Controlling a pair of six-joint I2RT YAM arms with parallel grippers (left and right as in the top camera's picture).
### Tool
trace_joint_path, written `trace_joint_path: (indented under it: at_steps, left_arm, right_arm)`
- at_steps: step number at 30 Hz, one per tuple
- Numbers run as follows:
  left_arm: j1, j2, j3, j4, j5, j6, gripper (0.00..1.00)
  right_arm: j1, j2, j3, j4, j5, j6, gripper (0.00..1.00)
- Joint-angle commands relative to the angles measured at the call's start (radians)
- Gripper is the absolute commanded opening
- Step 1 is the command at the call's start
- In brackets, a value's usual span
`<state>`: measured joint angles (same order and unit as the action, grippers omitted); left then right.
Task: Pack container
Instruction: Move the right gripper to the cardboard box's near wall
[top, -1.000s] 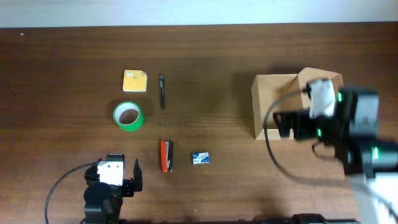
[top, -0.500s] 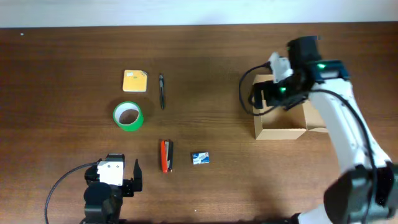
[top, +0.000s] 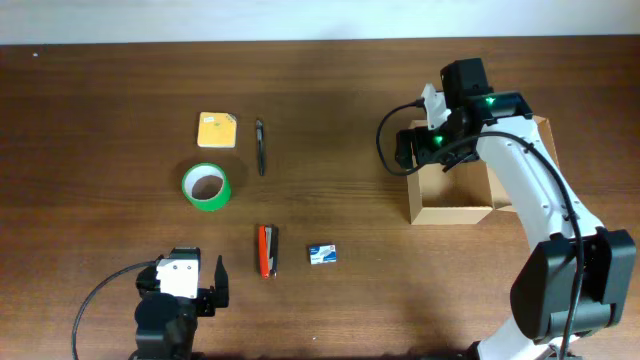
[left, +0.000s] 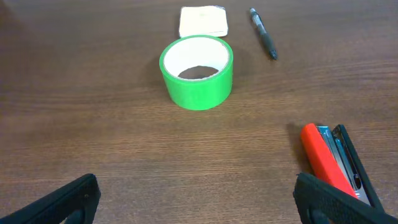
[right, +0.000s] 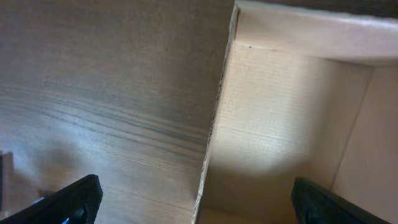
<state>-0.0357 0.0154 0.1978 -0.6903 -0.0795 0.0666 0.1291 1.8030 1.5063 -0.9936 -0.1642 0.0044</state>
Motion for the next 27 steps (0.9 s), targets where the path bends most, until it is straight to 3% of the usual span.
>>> trace_joint_path:
  at_steps: [1,14,18,22,27]
  left_arm:
    - [0.007,-0.01,-0.003,0.005,-0.008,-0.006,1.0]
    - [0.007,-0.01,-0.003,0.005,-0.008,-0.006,1.0]
    - [0.007,-0.01,-0.003,0.005,-0.008,-0.006,0.99]
    - [0.007,-0.01,-0.003,0.005,-0.008,-0.006,1.0]
    - [0.007,-0.01,-0.003,0.005,-0.008,-0.006,0.99]
  right_arm:
    - [0.002,0.006,0.021,0.005,0.027,0.012,0.99]
    - [0.002,0.006,-0.142,0.153,0.039,0.012,1.0]
    - [0.002,0.006,-0.178,0.18,0.042,0.011,0.79]
    - [0.002,0.006,-0.196,0.19,0.043,0.011,0.4]
    - [0.002,0.018,-0.209,0.197,0.045,0.011,0.08]
